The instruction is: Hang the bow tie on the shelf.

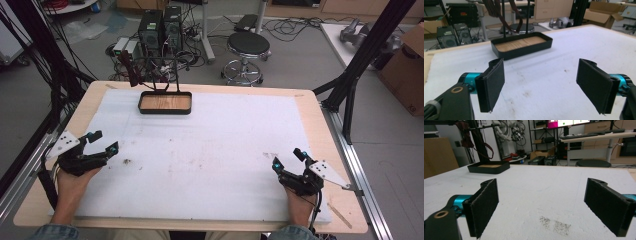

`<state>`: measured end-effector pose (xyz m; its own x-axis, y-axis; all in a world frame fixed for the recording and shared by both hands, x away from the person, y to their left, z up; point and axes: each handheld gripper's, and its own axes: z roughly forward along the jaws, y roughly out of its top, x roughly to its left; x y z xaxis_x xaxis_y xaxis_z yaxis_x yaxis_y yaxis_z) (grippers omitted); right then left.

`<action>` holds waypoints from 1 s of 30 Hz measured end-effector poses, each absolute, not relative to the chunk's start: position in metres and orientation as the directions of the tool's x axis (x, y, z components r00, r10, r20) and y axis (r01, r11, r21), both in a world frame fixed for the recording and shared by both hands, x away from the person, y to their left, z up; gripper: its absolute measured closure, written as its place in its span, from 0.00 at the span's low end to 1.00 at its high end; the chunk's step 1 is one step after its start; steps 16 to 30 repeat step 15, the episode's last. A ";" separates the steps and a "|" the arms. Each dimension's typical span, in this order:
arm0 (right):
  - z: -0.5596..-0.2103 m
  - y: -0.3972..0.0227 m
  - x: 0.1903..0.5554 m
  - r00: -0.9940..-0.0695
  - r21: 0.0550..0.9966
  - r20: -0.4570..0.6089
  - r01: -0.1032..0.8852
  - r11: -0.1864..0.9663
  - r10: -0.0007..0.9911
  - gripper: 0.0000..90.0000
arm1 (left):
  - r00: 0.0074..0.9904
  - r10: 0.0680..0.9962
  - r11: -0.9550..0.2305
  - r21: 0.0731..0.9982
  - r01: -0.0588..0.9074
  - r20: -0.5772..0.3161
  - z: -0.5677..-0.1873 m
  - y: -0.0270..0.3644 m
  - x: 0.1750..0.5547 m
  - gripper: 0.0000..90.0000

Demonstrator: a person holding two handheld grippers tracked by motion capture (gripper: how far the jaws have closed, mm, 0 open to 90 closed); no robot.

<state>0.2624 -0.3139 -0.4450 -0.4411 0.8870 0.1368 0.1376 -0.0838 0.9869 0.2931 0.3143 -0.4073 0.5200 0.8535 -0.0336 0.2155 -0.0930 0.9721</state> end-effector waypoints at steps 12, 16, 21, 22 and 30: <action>-0.445 -0.314 0.263 -0.443 0.987 0.138 0.137 -0.085 0.886 0.13 | 0.516 0.856 -0.112 0.957 0.266 -0.043 -0.427 0.308 0.293 0.21; -0.445 -0.314 0.263 -0.443 0.987 0.140 0.137 -0.087 0.886 0.13 | 0.511 0.859 -0.113 0.956 0.269 -0.043 -0.429 0.308 0.293 0.21; -0.445 -0.314 0.263 -0.443 0.987 0.140 0.137 -0.087 0.886 0.13 | 0.511 0.859 -0.113 0.956 0.269 -0.043 -0.429 0.308 0.293 0.21; -0.445 -0.314 0.263 -0.443 0.987 0.140 0.137 -0.087 0.886 0.13 | 0.511 0.859 -0.113 0.956 0.269 -0.043 -0.429 0.308 0.293 0.21; -0.445 -0.314 0.263 -0.443 0.987 0.140 0.137 -0.087 0.886 0.13 | 0.511 0.859 -0.113 0.956 0.269 -0.043 -0.429 0.308 0.293 0.21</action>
